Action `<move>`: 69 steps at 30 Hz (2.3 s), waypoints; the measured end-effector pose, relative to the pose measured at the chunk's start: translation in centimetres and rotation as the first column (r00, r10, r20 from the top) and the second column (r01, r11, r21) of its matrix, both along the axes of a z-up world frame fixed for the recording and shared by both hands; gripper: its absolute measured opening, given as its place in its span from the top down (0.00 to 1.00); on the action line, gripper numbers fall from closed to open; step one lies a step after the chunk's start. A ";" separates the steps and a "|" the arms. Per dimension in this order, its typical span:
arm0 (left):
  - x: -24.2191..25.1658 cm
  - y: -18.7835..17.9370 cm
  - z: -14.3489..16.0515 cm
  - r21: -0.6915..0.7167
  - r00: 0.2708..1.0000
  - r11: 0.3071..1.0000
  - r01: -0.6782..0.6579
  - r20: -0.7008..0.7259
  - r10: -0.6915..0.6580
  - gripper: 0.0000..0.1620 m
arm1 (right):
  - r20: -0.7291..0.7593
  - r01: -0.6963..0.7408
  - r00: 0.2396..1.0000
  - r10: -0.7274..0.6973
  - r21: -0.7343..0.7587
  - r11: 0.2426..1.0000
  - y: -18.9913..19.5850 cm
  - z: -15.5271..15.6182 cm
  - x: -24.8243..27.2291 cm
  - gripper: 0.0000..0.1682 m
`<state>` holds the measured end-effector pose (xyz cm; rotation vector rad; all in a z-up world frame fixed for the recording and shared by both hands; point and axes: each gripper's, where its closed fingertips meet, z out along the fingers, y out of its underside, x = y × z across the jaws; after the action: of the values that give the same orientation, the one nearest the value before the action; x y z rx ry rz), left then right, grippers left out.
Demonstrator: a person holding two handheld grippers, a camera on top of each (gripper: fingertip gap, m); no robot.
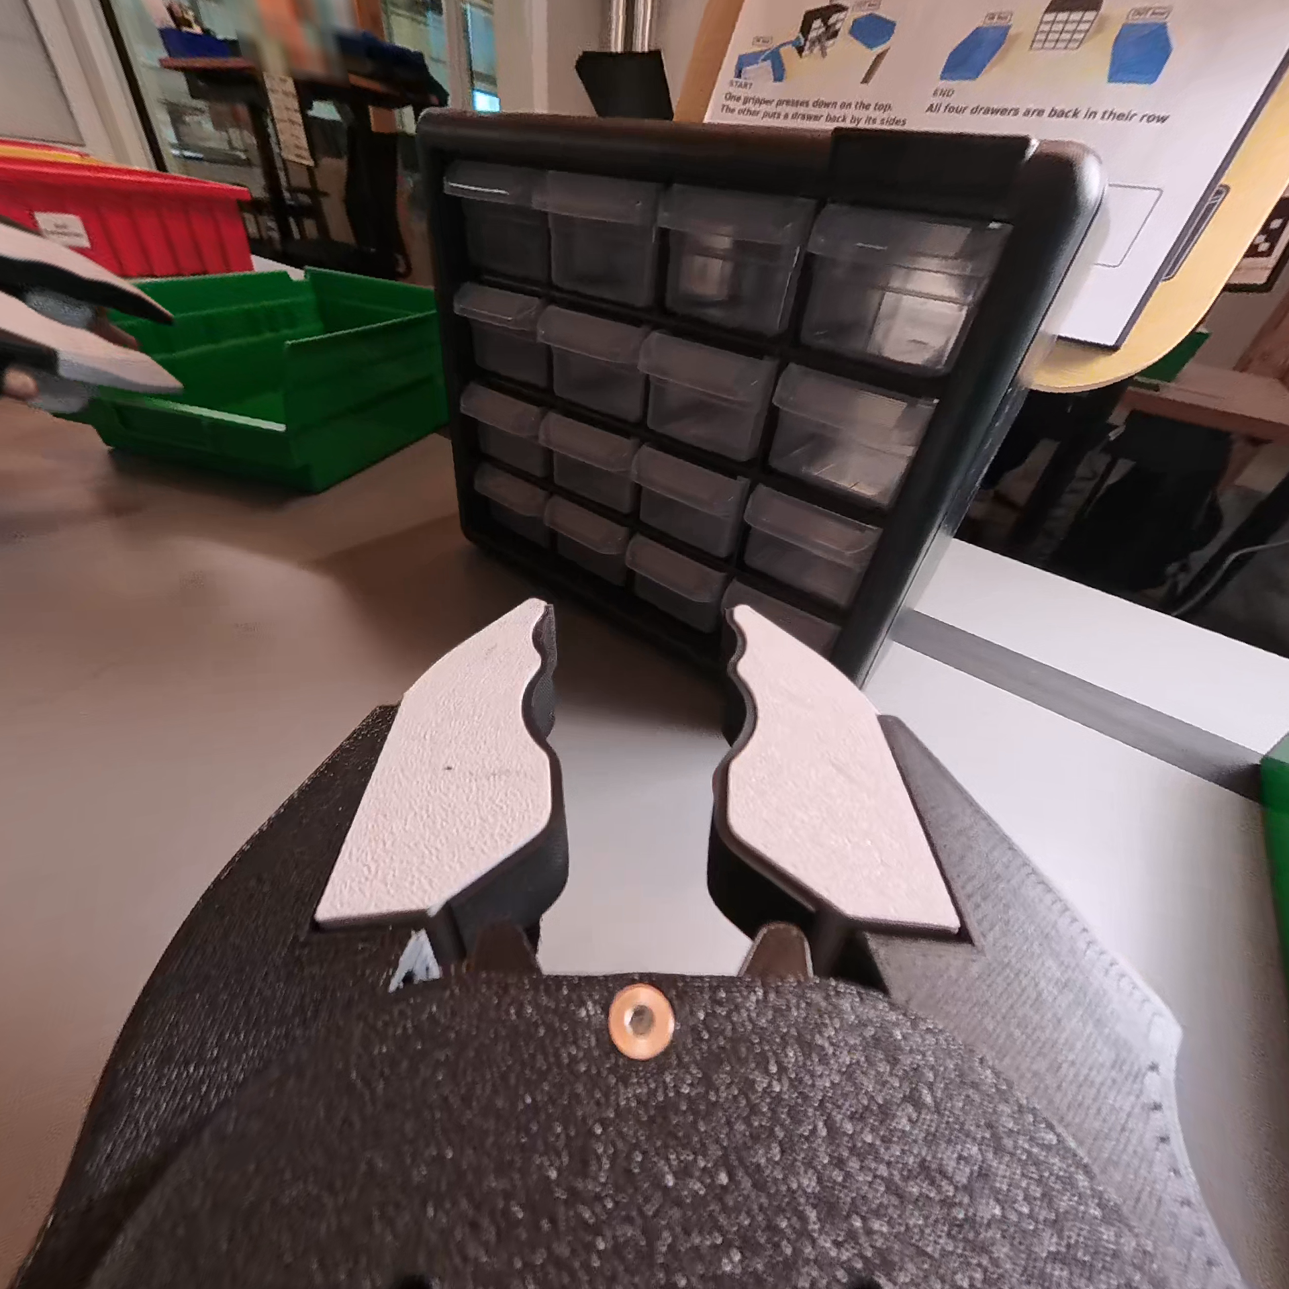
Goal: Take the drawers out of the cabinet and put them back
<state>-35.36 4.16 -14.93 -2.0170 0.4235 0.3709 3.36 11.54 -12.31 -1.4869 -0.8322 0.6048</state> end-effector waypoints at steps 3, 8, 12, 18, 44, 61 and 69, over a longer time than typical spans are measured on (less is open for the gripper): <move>-0.8 0.3 -2.5 -0.132 0.991 0.991 -0.016 -0.133 -0.001 0.61 | 0.016 -0.024 1.000 0.024 -0.024 0.999 -0.3 -0.5 -0.3 0.72; -1.3 0.7 -5.7 -0.295 0.981 0.955 -0.020 -0.191 -0.038 0.59 | 0.042 -0.050 0.998 0.051 -0.025 0.998 -0.9 -1.0 -0.9 0.72; -1.4 1.4 -5.9 -0.266 0.943 0.964 -0.022 -0.324 -0.068 0.70 | 0.060 -0.072 0.996 0.073 -0.025 0.997 -1.2 -1.3 -1.4 0.74; -1.0 1.3 -5.9 -0.278 0.887 0.961 0.004 -0.442 -0.131 0.77 | 0.072 -0.099 0.992 0.100 -0.024 0.995 -1.8 -1.6 -1.9 0.75; 3.5 -0.4 -7.2 -0.387 0.874 0.909 0.157 -0.374 -0.310 0.80 | 0.114 -0.155 0.981 0.158 -0.037 0.987 -3.1 -2.8 -3.4 0.77; 7.6 -1.2 -7.2 -0.408 0.798 0.840 0.356 -0.335 -0.501 0.80 | 0.121 -0.173 0.977 0.176 -0.038 0.984 -3.4 -3.0 -3.7 0.77; 6.0 0.6 -6.8 -0.349 0.829 0.901 0.258 -0.400 -0.392 0.79 | 0.123 -0.172 0.977 0.175 -0.033 0.985 -3.4 -2.9 -3.6 0.77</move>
<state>-29.40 4.81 -21.77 -2.0641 1.1692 0.6036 -0.27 8.14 -15.21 -1.4941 -1.0640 0.6563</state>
